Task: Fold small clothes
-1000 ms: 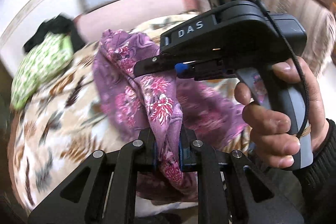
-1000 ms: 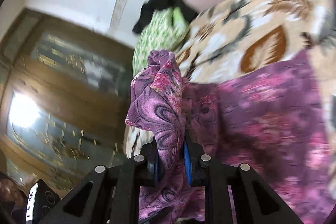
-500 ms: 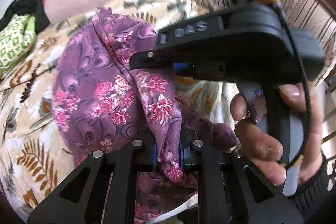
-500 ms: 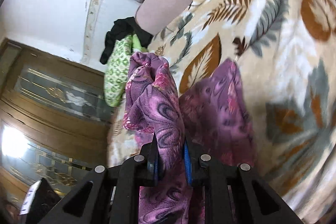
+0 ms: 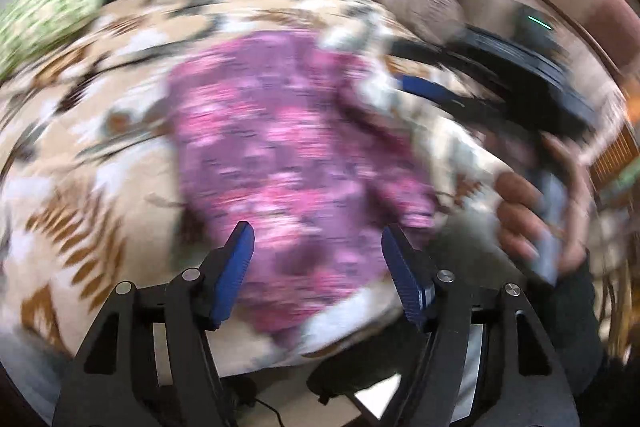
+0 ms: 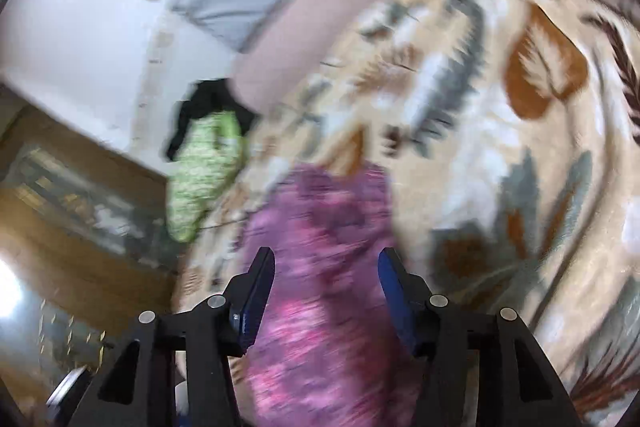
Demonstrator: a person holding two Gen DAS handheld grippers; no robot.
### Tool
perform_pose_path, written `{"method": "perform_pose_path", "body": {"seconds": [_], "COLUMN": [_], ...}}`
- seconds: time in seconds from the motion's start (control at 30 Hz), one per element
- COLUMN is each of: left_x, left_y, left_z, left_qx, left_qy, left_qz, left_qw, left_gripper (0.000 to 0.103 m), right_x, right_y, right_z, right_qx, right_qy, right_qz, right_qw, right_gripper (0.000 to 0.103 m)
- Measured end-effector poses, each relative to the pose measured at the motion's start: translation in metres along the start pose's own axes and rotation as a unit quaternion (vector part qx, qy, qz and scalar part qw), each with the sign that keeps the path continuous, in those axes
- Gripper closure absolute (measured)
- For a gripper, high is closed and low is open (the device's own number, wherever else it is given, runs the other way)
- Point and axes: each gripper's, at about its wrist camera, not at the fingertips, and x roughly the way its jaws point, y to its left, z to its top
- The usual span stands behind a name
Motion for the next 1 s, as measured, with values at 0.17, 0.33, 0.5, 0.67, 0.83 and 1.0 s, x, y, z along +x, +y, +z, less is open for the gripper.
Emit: {"method": "perform_pose_path", "body": {"seconds": [0.17, 0.33, 0.5, 0.67, 0.83, 1.0], "left_x": [0.03, 0.052, 0.053, 0.055, 0.056, 0.049], "left_y": [0.03, 0.026, 0.029, 0.036, 0.043, 0.046], "left_z": [-0.009, -0.023, -0.028, -0.03, -0.032, -0.03], "left_qx": [-0.032, -0.036, -0.041, -0.057, -0.064, -0.062], "left_qy": [0.017, 0.044, 0.05, 0.047, 0.048, 0.043], "left_qz": [0.043, 0.053, 0.053, 0.045, 0.038, 0.037], "left_qw": [0.9984, 0.997, 0.9965, 0.9962, 0.9961, 0.9965], "left_gripper": [0.036, 0.036, 0.036, 0.036, 0.036, 0.036], "right_x": [0.023, 0.013, 0.005, 0.035, 0.0, -0.013], "right_y": [0.018, 0.002, 0.043, 0.039, 0.015, 0.01], "right_z": [-0.051, -0.054, -0.082, -0.109, -0.091, -0.085], "right_qx": [-0.074, -0.043, -0.101, -0.169, -0.091, -0.069], "right_qy": [0.06, 0.058, 0.059, 0.091, 0.048, 0.044], "right_qz": [-0.118, -0.175, -0.147, -0.321, -0.357, -0.354], "right_qw": [0.988, 0.982, 0.982, 0.927, 0.928, 0.932], "right_gripper": [0.051, 0.055, 0.03, 0.065, 0.067, 0.067]}}
